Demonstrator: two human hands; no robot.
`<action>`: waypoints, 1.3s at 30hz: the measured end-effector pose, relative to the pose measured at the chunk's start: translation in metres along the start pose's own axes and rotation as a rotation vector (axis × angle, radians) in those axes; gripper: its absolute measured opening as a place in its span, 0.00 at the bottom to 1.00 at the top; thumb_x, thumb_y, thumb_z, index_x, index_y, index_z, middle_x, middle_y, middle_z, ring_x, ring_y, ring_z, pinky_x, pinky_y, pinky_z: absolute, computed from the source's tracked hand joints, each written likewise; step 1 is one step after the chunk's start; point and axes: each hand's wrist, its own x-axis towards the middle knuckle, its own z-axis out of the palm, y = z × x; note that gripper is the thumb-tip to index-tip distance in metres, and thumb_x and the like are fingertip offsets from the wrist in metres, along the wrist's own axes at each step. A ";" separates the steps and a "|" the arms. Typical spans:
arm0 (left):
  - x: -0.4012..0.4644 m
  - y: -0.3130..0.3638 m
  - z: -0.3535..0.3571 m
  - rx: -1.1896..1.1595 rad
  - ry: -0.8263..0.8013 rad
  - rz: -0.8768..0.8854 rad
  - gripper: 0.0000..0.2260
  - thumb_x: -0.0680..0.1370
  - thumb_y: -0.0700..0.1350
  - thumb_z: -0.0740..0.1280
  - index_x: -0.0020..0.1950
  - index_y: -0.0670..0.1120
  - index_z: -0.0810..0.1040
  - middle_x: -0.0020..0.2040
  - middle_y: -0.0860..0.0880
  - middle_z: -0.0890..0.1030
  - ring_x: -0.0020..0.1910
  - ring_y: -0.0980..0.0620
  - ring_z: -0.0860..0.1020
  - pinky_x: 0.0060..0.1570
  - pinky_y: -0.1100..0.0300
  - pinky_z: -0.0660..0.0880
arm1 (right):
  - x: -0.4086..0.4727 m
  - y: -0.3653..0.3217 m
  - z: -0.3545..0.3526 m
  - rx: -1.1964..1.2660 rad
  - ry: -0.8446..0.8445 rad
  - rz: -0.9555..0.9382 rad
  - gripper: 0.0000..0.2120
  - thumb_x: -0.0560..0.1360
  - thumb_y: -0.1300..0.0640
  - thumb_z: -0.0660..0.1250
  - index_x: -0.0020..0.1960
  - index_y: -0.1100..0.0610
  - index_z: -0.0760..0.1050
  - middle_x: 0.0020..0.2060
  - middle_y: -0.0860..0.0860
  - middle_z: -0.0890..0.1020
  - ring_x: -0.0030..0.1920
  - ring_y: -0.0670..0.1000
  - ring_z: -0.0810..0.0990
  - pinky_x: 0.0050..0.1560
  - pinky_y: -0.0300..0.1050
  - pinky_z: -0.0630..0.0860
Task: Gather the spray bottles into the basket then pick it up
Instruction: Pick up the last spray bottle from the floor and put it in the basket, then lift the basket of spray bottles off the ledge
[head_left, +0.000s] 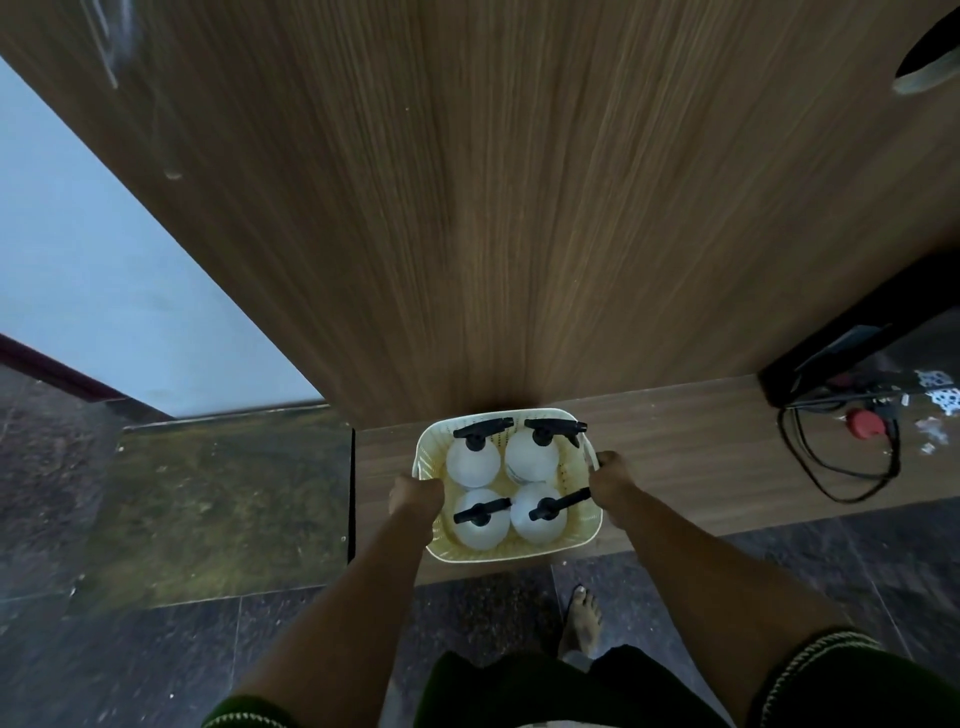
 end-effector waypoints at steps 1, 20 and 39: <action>-0.005 -0.001 -0.002 0.013 -0.016 0.028 0.18 0.69 0.41 0.63 0.57 0.35 0.75 0.55 0.36 0.79 0.52 0.38 0.80 0.36 0.56 0.76 | -0.005 0.004 -0.002 -0.010 0.015 -0.005 0.12 0.76 0.65 0.58 0.58 0.63 0.75 0.51 0.62 0.80 0.52 0.62 0.79 0.51 0.52 0.78; -0.104 -0.136 -0.017 0.122 -0.106 0.096 0.17 0.69 0.45 0.72 0.55 0.40 0.78 0.51 0.42 0.81 0.49 0.42 0.79 0.44 0.55 0.74 | -0.135 0.147 0.010 0.101 0.196 0.126 0.13 0.74 0.62 0.62 0.56 0.60 0.80 0.52 0.62 0.83 0.53 0.62 0.81 0.47 0.45 0.74; -0.079 -0.329 0.096 0.190 -0.035 -0.035 0.29 0.56 0.53 0.67 0.55 0.42 0.80 0.50 0.42 0.83 0.50 0.41 0.81 0.45 0.52 0.78 | -0.103 0.295 0.055 0.040 0.103 0.163 0.14 0.73 0.68 0.60 0.53 0.60 0.81 0.50 0.62 0.83 0.50 0.60 0.81 0.43 0.43 0.70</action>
